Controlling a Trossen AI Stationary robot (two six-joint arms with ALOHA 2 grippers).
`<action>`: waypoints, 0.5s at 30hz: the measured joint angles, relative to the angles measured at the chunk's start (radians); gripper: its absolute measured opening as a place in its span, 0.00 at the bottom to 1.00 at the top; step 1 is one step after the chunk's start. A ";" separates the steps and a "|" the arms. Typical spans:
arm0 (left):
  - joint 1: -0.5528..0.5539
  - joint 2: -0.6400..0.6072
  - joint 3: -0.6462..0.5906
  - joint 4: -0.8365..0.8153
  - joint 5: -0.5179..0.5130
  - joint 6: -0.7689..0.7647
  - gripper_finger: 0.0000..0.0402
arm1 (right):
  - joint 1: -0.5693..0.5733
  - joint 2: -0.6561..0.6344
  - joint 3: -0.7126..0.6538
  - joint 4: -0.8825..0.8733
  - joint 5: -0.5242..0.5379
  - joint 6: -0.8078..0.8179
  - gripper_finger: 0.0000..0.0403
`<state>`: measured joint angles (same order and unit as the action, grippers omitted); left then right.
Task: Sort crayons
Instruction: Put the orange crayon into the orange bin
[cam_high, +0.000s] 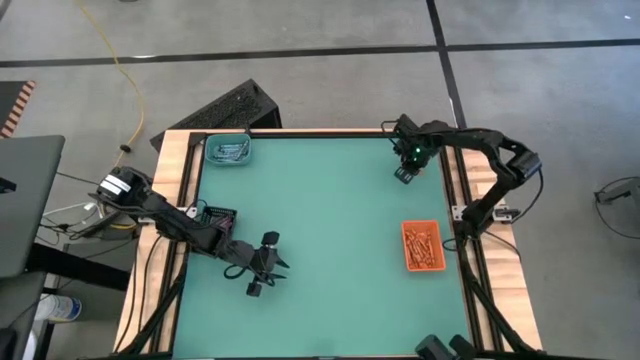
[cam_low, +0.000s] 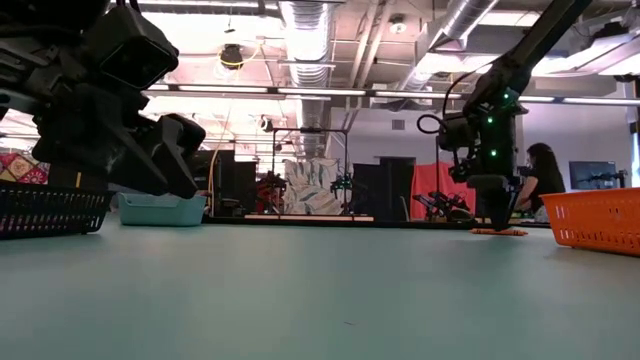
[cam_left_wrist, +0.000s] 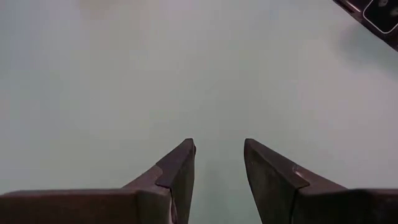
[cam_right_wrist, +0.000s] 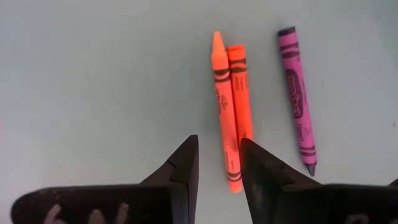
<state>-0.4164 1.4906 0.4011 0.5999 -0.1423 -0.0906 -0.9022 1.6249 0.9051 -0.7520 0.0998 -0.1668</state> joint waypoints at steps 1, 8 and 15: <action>0.000 0.000 0.000 0.000 0.000 0.000 0.32 | -0.003 0.000 0.000 0.006 -0.004 0.001 0.27; 0.000 0.000 0.000 0.000 0.000 -0.001 0.32 | -0.006 0.000 0.000 0.026 -0.019 0.000 0.27; 0.000 -0.001 0.000 -0.001 0.000 -0.003 0.32 | -0.019 0.001 0.000 0.031 -0.037 0.001 0.27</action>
<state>-0.4166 1.4900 0.4011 0.5991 -0.1423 -0.0937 -0.9216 1.6261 0.9051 -0.7212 0.0627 -0.1661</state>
